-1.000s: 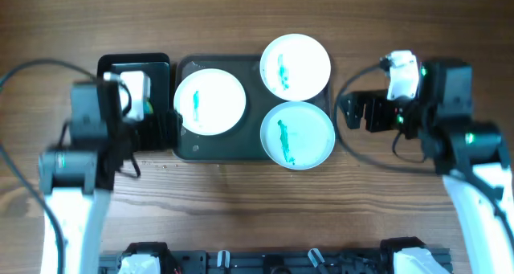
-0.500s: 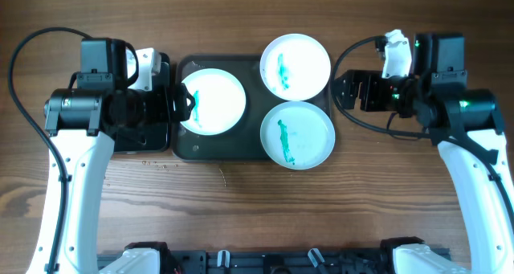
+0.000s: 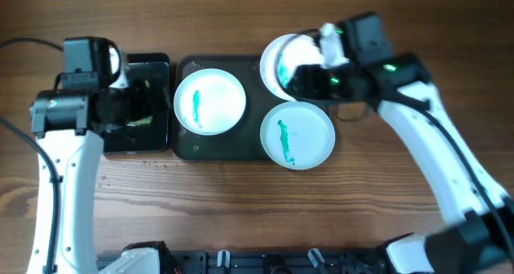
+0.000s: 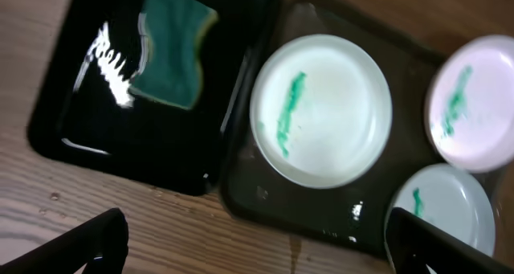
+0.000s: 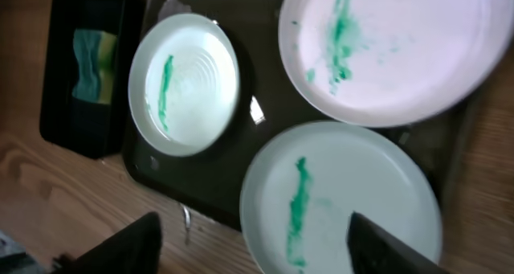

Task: Clean dirty plates on tray and stack at the side
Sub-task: 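Move the right gripper to the rim of the left white plate, then grasp the green-yellow sponge from the black tray with the left gripper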

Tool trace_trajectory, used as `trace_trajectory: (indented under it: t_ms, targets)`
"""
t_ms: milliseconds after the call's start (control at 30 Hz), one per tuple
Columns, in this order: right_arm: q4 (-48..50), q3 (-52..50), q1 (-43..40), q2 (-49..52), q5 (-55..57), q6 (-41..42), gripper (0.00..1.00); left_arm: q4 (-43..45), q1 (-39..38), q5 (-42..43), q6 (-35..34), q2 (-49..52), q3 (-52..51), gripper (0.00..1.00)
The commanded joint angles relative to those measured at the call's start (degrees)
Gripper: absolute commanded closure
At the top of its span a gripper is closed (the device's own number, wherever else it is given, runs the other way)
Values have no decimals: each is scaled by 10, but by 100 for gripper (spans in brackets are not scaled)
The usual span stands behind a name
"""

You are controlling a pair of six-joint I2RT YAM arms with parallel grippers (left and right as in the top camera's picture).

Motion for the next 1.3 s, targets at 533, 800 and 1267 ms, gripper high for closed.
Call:
trace_trajectory:
  t_ms: [533, 800, 1267]
  targets:
    - [234, 19, 125, 281, 70, 132, 57, 8, 37, -44, -34, 19, 15, 0]
    - [266, 17, 136, 314, 81, 151, 69, 8, 37, -60, -34, 19, 15, 0]
    - [270, 11, 136, 345, 89, 140, 96, 21, 37, -76, -18, 67, 15, 0]
